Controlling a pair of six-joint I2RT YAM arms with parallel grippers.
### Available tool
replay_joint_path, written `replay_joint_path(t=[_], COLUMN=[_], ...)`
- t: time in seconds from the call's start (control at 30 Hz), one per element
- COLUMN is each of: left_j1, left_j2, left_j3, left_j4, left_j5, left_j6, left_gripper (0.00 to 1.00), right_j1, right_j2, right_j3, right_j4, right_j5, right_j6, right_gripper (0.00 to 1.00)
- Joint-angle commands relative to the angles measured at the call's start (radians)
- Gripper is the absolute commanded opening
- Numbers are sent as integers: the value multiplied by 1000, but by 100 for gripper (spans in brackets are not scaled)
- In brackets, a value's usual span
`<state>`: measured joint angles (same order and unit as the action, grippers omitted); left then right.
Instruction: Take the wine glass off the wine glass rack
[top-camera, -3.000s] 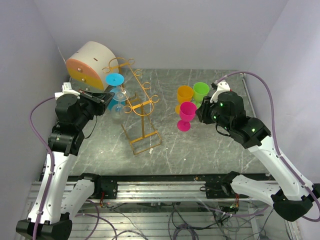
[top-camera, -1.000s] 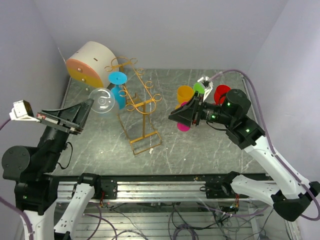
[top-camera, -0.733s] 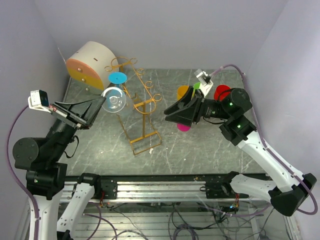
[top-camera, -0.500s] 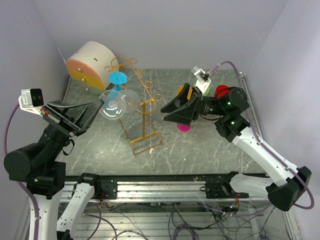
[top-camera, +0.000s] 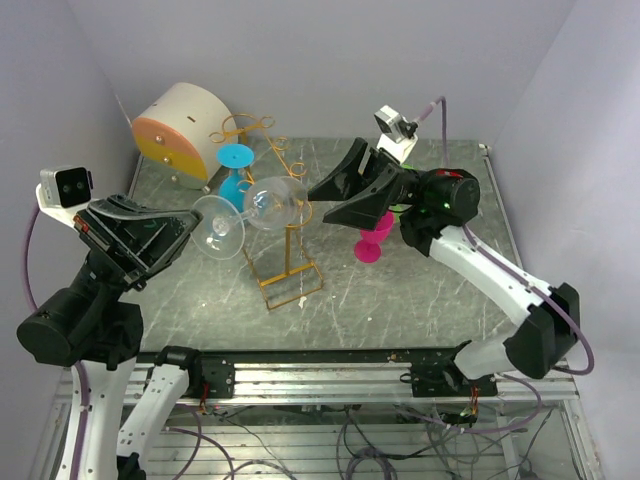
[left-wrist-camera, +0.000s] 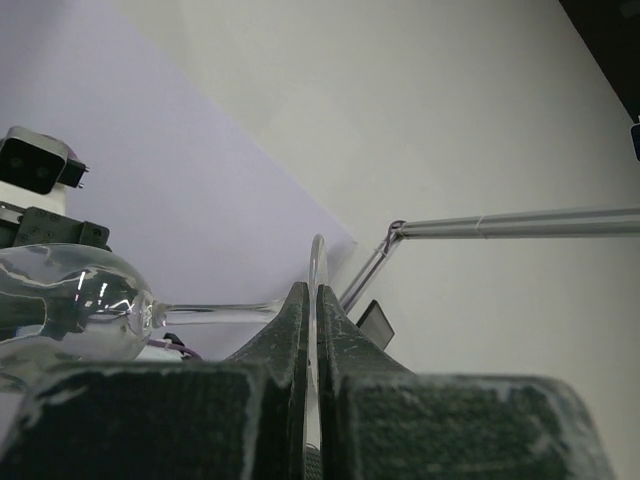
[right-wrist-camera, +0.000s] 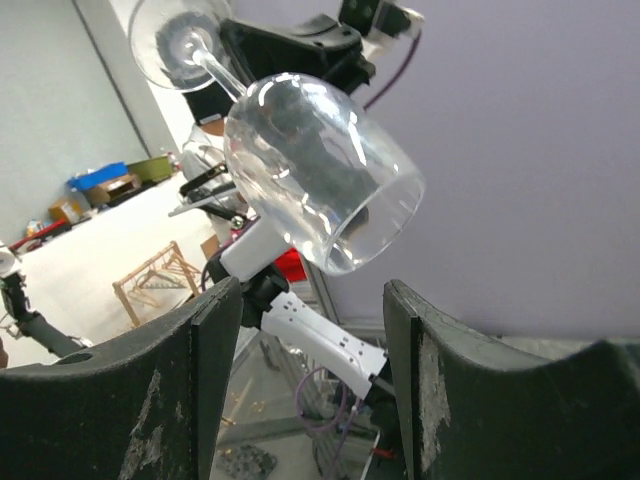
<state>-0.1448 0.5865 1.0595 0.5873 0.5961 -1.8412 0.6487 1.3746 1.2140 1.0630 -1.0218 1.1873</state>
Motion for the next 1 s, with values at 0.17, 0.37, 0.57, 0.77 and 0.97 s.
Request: replay_joint_path(t=[0.17,0.37,0.57,0.77,0.97], left_j1=[2,2,2,2,2], left_j2=[1,3,8,8,7], left_j3=[5,-5,-22,-50,-61], left_j4=[145,152,152,156,152], left_j5=[8,11,13,7,4], left_j6=[-44,-40,-29,-28,-21], left_gripper=[7,7,7,7,7], right_j1=[4,6,31,68,111], right_j2=[164,205,218,240,271], right_j3=[104,121,152,187,226], right_j4=[613,710,699,715,706], right_j5=[24,53,42,44,32], right_j6=[442,520,503,505,502], right_gripper=[58,57,57,56,38])
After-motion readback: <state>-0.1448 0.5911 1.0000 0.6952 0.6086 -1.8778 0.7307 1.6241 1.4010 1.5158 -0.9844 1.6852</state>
